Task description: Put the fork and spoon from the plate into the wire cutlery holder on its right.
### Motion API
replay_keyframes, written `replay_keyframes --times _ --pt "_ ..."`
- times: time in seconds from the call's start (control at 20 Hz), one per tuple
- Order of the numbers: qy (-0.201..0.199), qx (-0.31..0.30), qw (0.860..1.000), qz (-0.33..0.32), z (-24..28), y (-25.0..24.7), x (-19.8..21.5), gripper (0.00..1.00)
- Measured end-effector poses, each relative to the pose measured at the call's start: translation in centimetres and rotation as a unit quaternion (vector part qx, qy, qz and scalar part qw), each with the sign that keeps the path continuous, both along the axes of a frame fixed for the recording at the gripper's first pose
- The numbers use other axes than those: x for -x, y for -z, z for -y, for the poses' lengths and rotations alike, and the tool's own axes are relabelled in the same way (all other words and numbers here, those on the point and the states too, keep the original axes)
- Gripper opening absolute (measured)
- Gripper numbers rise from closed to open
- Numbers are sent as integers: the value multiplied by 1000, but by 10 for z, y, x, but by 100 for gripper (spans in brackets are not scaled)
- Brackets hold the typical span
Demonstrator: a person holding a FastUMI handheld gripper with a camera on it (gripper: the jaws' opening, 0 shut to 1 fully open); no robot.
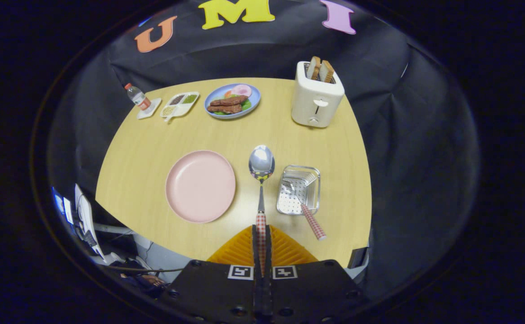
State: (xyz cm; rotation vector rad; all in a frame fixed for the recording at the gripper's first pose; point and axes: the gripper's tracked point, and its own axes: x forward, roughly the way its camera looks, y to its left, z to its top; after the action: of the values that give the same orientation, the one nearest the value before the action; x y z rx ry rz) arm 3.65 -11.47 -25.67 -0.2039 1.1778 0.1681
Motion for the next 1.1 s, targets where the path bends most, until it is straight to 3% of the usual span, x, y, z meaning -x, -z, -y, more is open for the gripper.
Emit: replay_keyframes --times 0.45,0.85,1.1 --pt "-45 34 993 -103 58 -3 1 1" --pt "-42 40 976 -211 60 14 -7 1" --pt "-46 47 971 -228 62 13 -22 1"
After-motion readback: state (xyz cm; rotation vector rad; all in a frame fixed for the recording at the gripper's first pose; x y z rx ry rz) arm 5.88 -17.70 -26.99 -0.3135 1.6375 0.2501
